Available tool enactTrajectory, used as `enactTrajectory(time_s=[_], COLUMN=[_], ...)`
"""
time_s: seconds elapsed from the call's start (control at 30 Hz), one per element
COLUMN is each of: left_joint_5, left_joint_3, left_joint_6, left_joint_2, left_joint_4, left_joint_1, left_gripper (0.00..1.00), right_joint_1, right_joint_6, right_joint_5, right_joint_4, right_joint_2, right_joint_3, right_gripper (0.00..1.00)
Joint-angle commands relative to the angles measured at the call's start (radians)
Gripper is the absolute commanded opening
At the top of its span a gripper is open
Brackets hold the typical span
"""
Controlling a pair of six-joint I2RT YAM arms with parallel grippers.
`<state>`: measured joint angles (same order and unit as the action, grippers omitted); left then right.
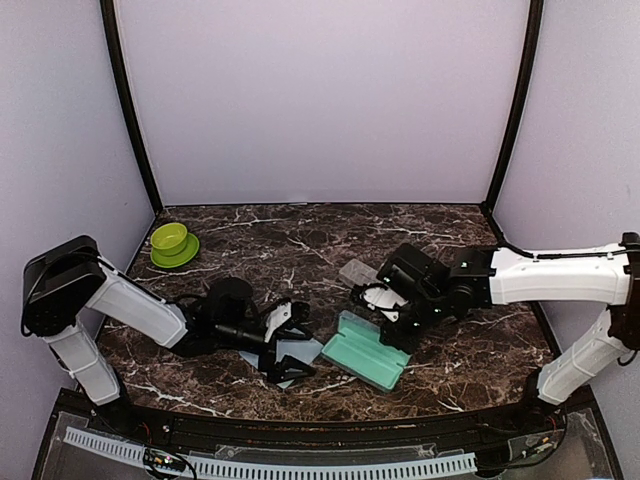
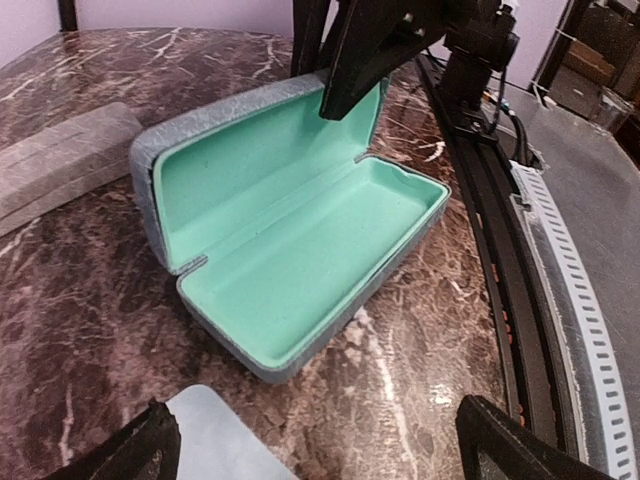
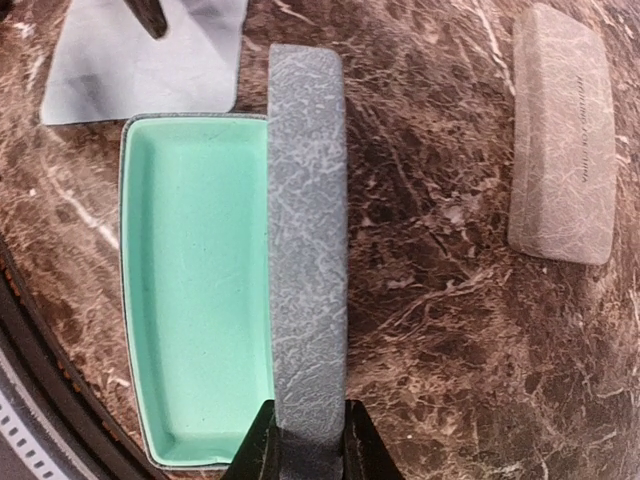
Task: Organize the sunglasses
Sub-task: Place the opened sunglasses case at the center of the board.
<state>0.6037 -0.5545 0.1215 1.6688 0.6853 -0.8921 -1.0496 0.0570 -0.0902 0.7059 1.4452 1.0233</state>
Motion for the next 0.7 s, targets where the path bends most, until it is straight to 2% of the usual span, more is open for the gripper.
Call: enactTrajectory(time_s=[0.0, 0.2, 0.47, 0.57, 0.67], left_joint_5=[-0.198, -0.424, -0.521, -0.546, -0.565], left_joint_3=[0.026, 0.025, 0.044, 0.059, 0.071], left_joint_6=[-0.015, -0.037, -0.047, -0.052, -0.057], left_joint_2=[-0.111, -0.213, -0.274, -0.295, -0.312], left_joint_4=[-0.023, -0.129, -0.166, -0.165, -0.172], left_joint_1=[0.000, 0.000, 0.000, 0.001, 0.001], left_gripper=[0.99, 0.99, 0.99, 0.99, 0.99], right_joint_1=[0.030, 0.036, 0.046, 0.050, 0.056], right_joint_6=[0.016, -0.079, -0.197, -0.227, -0.237], right_joint_5=[-0.117, -0.149, -0.150, -0.146, -0.147], right_joint_4=[-0.028, -0.124, -0.194, -0.226, -0.230], right_joint_2=[0.046, 0.108, 0.205, 0.211, 0.219], right_joint_3=[0.047, 0.080, 0.123, 0.122, 0.123], right_gripper=[0.09, 0.09, 0.12, 0.17, 0.28])
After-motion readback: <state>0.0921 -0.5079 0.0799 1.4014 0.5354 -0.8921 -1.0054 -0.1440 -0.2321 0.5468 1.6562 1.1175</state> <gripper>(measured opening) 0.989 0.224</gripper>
